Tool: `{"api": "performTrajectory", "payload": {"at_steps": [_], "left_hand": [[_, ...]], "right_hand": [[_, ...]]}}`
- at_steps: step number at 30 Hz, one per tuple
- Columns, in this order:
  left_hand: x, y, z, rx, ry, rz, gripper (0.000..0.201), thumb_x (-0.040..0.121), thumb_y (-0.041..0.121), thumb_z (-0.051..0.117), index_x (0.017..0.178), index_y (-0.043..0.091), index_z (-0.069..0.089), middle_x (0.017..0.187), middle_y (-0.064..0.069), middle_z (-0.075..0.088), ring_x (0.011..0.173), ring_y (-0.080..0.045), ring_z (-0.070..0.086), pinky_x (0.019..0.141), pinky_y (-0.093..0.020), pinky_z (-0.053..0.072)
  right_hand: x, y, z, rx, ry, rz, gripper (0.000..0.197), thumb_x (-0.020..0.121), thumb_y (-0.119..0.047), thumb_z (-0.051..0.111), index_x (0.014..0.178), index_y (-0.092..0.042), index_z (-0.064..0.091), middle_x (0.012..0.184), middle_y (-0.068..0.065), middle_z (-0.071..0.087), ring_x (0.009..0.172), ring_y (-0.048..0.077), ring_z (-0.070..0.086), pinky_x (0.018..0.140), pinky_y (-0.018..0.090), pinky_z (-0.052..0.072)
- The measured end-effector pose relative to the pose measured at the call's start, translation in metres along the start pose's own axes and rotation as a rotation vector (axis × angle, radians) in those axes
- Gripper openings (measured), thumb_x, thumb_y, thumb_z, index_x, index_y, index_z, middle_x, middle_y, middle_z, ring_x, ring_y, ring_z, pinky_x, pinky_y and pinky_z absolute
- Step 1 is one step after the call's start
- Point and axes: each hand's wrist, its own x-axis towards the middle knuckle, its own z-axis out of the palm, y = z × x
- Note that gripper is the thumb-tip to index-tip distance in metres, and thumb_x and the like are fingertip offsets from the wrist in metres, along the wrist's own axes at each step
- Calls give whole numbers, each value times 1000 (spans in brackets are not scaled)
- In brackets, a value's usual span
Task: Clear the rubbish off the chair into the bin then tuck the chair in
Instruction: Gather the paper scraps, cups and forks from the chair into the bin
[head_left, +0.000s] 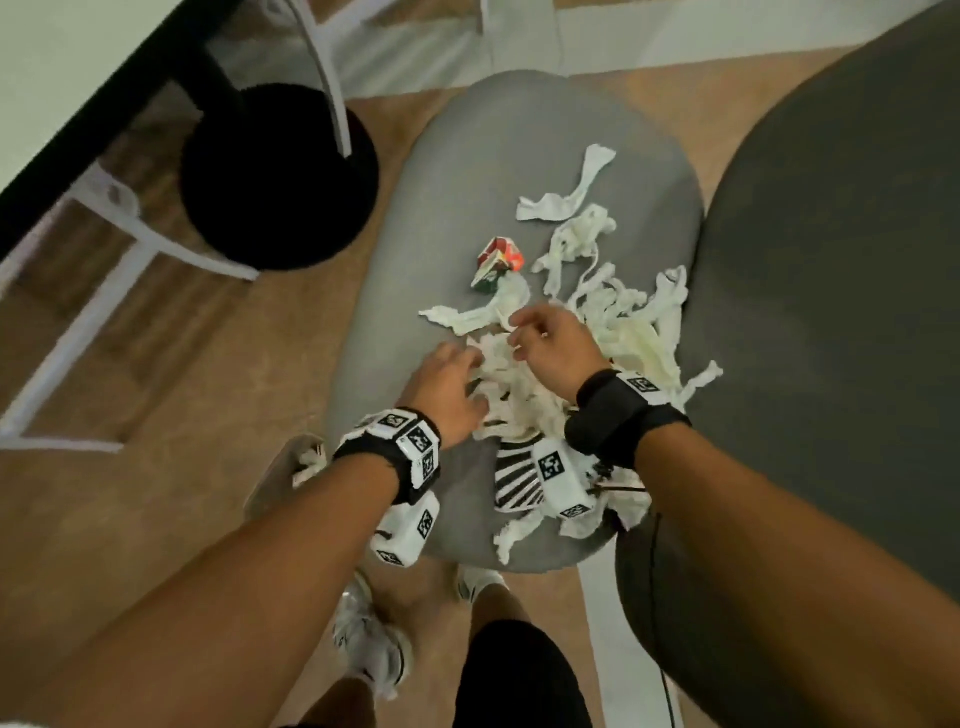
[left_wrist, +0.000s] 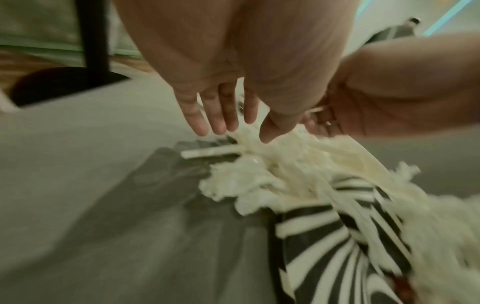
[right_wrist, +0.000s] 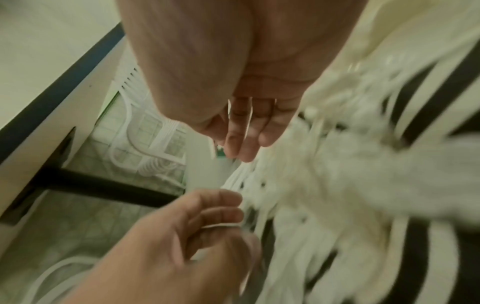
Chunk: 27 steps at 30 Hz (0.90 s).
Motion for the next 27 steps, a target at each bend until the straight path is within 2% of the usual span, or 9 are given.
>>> {"api": "performTrajectory", "payload": {"at_steps": [3, 7, 10, 13, 17, 20, 22, 24, 27], "left_hand": [[5, 25, 29, 120, -52, 59, 65, 82, 22, 66, 142, 20, 41, 136, -6, 41, 122, -29, 45, 105, -40, 42], [17, 28, 43, 225, -91, 75, 68, 82, 2, 57, 144, 21, 36, 131, -10, 42, 115, -32, 47, 96, -42, 47], [25, 21, 38, 312, -156, 108, 49, 88, 2, 55, 135, 15, 46, 126, -10, 48, 117, -30, 47, 94, -41, 47], [27, 13, 28, 275, -168, 125, 26, 93, 9, 51, 118, 10, 57, 116, -10, 57, 109, -29, 54, 88, -41, 49], [29, 7, 15, 164, -62, 128, 16, 93, 17, 44, 102, 13, 57, 100, -4, 53, 91, -25, 55, 79, -42, 51], [35, 7, 3, 114, 64, 59, 16, 93, 24, 40, 97, 13, 51, 98, -3, 48, 89, -24, 51, 76, -39, 49], [41, 7, -5, 121, 143, 4, 21, 95, 31, 41, 97, 11, 50, 103, -5, 48, 94, -24, 50, 76, -38, 48], [48, 6, -10, 136, 156, -44, 32, 96, 42, 43, 100, 12, 52, 107, -3, 48, 99, -24, 49, 79, -38, 48], [52, 4, -12, 184, 114, -90, 52, 92, 66, 38, 96, 17, 56, 109, 2, 48, 102, -18, 49, 81, -37, 49]], "right_hand": [[12, 22, -38, -24, 72, 17, 20, 89, -22, 49, 101, -25, 64, 92, -2, 72, 88, 21, 70, 85, 36, 56], [28, 32, -60, -125, 121, -24, 21, 95, -21, 49, 108, -25, 65, 105, -2, 70, 94, 20, 68, 87, 32, 53], [44, 27, -67, -263, 190, -128, 26, 96, -19, 51, 119, -15, 61, 122, 5, 60, 101, 24, 63, 92, 33, 49], [69, 18, -68, -404, 267, -223, 35, 91, -15, 56, 126, -15, 55, 135, 5, 45, 107, 26, 59, 94, 39, 51], [100, 0, -70, -649, 243, -258, 65, 80, 8, 55, 139, -17, 44, 160, 2, 24, 131, 34, 42, 98, 46, 49], [114, -11, -73, -845, 179, -317, 82, 76, 16, 53, 146, -20, 35, 166, 0, 13, 126, 39, 45, 92, 49, 51], [122, -11, -74, -950, 121, -325, 85, 78, 13, 57, 150, -23, 29, 165, 1, 15, 121, 39, 48, 87, 50, 52], [128, -12, -74, -990, 46, -294, 79, 83, 6, 60, 150, -23, 29, 158, 5, 27, 120, 40, 49, 87, 51, 51], [128, -15, -68, -1003, 35, -294, 42, 92, -7, 55, 134, -12, 51, 131, 14, 53, 112, 39, 54, 82, 45, 50]]}}
